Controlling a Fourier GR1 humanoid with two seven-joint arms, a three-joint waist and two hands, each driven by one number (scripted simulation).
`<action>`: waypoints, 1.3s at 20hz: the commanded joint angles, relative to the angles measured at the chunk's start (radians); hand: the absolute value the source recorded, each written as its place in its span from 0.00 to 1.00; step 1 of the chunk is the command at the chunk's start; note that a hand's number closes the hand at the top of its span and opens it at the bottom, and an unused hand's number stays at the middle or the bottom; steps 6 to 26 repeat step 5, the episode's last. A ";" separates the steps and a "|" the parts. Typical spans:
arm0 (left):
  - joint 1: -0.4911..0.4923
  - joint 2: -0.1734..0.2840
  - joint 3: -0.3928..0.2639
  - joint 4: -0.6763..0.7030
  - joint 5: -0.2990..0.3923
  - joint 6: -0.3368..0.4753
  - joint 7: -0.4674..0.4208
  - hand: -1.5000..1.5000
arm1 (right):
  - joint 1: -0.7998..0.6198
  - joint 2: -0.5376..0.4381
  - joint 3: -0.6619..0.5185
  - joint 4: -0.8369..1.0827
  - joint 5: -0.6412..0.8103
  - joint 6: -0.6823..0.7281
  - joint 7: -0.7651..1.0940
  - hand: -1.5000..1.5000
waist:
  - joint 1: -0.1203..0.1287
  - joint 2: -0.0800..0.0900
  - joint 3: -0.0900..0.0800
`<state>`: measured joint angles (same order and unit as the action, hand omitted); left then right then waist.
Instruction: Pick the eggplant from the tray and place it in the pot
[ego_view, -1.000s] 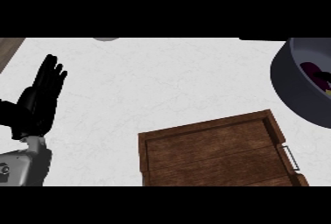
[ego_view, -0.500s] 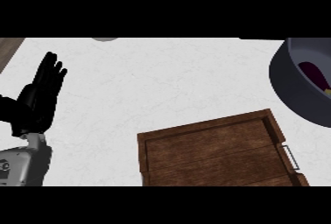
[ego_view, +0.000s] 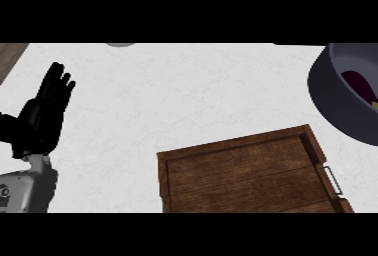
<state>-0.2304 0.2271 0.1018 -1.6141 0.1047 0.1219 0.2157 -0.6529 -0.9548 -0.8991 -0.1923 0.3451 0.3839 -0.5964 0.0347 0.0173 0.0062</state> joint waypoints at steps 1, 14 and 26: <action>-0.019 -0.028 -0.015 0.024 -0.016 0.021 -0.006 0.50 | 0.029 -0.025 0.013 0.000 0.005 0.038 -0.034 0.00 | 0.001 0.003 0.001; -0.004 -0.017 -0.017 0.000 -0.035 0.022 -0.011 0.50 | 0.080 -0.047 0.003 0.020 -0.012 0.096 -0.052 0.00 | -0.003 0.000 0.001; -0.004 -0.017 -0.017 0.000 -0.035 0.022 -0.011 0.50 | 0.080 -0.047 0.003 0.020 -0.012 0.096 -0.052 0.00 | -0.003 0.000 0.001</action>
